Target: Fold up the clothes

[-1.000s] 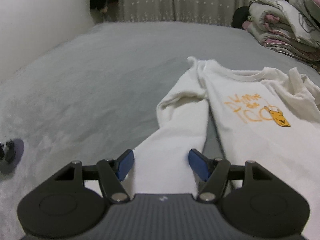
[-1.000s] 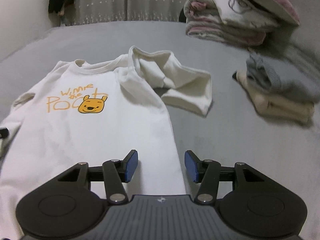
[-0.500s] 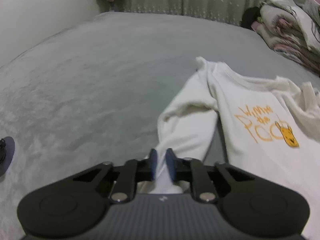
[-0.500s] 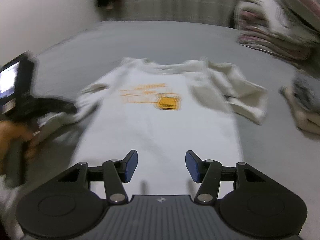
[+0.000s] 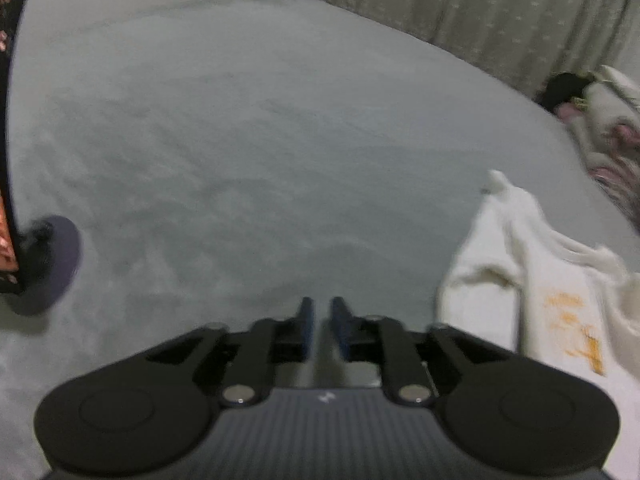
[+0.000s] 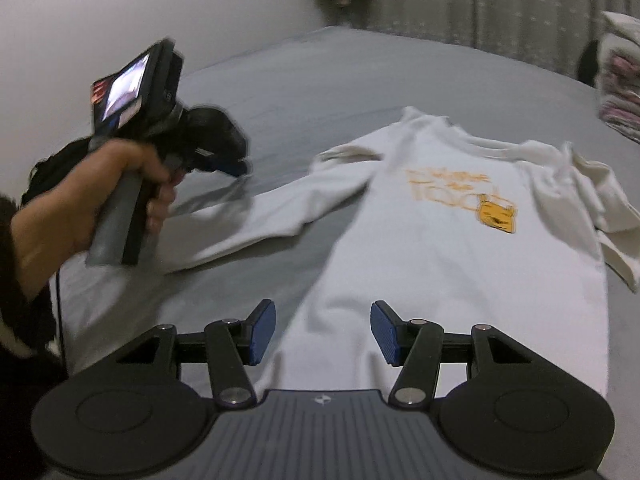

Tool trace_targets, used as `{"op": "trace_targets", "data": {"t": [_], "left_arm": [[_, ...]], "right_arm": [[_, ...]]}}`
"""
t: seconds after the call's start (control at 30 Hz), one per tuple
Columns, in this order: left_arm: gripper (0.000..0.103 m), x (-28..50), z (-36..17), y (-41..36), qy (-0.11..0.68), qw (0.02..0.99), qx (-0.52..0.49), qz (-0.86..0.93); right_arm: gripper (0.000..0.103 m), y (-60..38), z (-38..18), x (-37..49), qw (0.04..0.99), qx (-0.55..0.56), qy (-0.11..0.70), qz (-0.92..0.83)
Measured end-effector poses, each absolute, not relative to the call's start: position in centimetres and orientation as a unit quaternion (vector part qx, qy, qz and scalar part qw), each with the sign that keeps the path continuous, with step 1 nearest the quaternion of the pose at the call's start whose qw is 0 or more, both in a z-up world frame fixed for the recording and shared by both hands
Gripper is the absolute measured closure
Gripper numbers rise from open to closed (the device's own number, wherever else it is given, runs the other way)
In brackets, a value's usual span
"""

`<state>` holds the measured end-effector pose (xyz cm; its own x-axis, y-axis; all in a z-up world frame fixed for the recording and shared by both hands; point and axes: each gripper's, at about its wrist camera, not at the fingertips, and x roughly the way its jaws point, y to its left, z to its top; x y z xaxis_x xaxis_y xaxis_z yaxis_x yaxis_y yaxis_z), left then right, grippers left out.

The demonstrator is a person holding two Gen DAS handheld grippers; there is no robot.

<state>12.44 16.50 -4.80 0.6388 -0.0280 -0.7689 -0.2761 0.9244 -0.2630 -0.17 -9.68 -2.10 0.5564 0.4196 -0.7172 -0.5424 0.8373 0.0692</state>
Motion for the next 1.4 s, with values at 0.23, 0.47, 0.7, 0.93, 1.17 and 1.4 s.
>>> {"op": "trace_targets", "data": {"t": [0.23,0.47,0.7,0.93,1.17,1.4], "left_arm": [[0.041,12.1,-5.8,13.6,0.453,0.879,-0.132,-0.069],[0.06,11.1,-6.4,10.3,0.442,0.896,-0.016,-0.05],[0.094,11.3,-5.9,11.1,0.432,0.902,-0.01,-0.014],[0.095,11.8,-4.4,13.0,0.359,0.924,0.054,0.123],[0.095,12.7,-4.2,14.7,0.319,0.912,0.104,0.237],[0.083,12.7,-4.3,14.6,0.339,0.908,0.082,0.232]], "right_arm": [[0.052,-7.9,-3.0,0.0,0.869,-0.096,0.389,0.291],[0.078,-7.1,-5.1,0.8,0.858,-0.144,0.415,0.266],[0.095,-9.6,-3.8,1.5,0.87,-0.086,0.421,0.24],[0.095,-12.0,-2.1,1.7,0.875,-0.015,0.421,0.239],[0.095,-13.4,-1.3,2.2,0.878,0.021,0.416,0.237],[0.095,-15.6,-1.9,3.8,0.888,0.026,0.422,0.182]]}}
